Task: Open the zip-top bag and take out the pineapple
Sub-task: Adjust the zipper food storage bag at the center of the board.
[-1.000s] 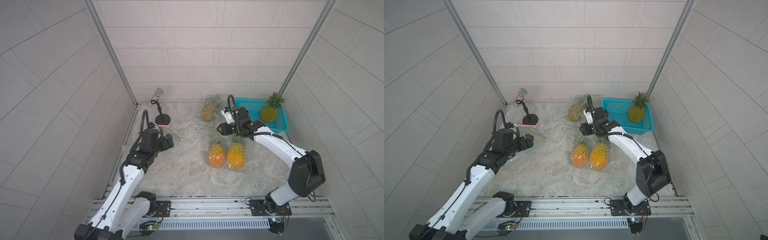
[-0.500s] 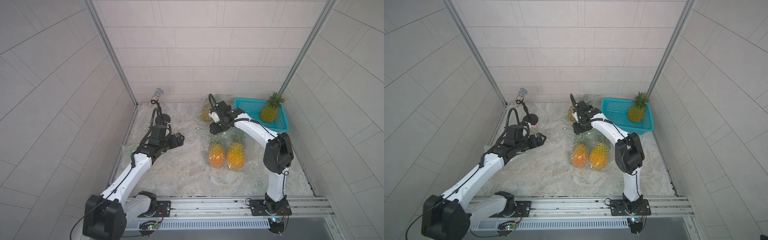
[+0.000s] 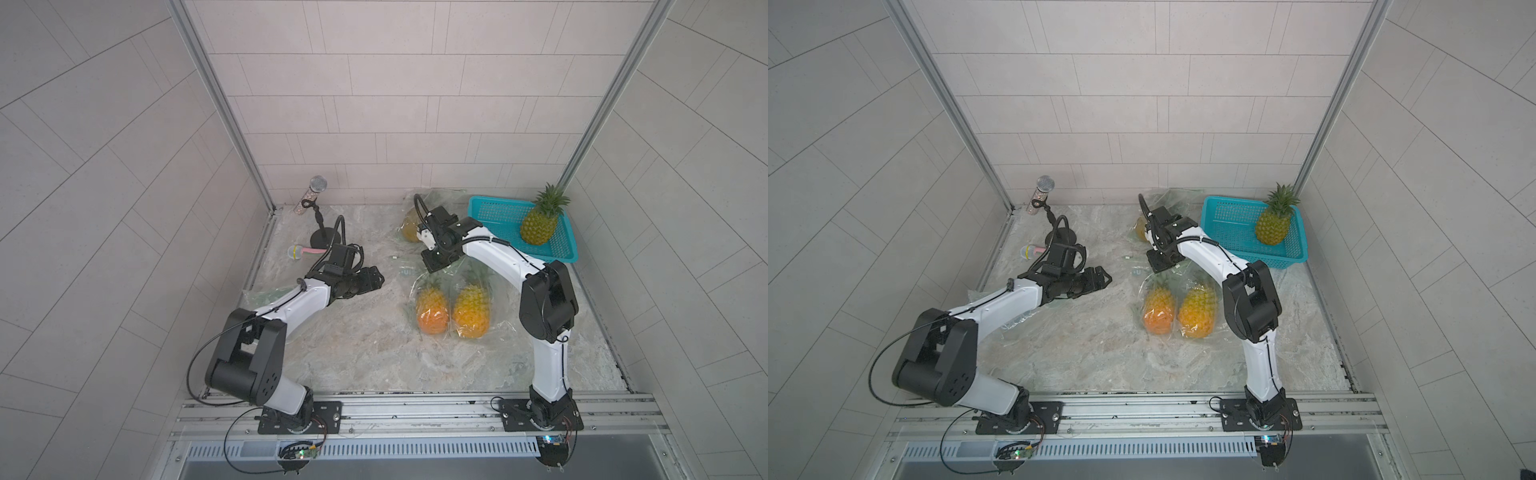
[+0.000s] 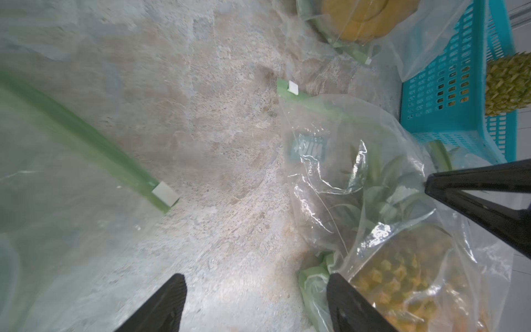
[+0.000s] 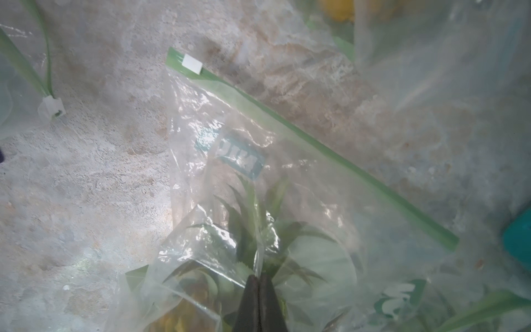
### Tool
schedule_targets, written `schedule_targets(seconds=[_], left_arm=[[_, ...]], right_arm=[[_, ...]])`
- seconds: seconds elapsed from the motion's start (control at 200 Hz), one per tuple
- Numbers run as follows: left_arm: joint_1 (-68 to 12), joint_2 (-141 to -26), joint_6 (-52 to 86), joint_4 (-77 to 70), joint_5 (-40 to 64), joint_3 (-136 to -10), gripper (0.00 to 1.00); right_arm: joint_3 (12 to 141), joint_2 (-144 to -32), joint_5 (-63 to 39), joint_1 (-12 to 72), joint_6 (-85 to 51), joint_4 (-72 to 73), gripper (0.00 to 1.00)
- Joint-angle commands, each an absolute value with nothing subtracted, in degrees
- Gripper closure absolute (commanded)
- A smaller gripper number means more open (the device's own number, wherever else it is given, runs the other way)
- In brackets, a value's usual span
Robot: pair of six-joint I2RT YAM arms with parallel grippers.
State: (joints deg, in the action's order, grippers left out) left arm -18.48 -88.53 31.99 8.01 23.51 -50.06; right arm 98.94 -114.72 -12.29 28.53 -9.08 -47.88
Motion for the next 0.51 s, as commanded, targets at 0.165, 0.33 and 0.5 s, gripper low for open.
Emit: schedule_targets(seconds=[0.165,0.33,0.5], left_arm=[[-19.8,-98.1,33.2,-0.1,24.5,-55.4,0.23],[-19.8,-102.6,35.1,-5.0,25.9,-56.5,0.33],[-19.9,-104.8,37.3,-10.6,27.1,-56.4,0.39]], right_arm=[[92.0,-107.4,-15.7,28.8,-11.0,-42.7,1.0],[89.5,-105.4,-16.5,28.7,-12.5,-39.9,1.0],[88.3,-105.0,-17.3,28.6,-13.0,-39.2,1.0]])
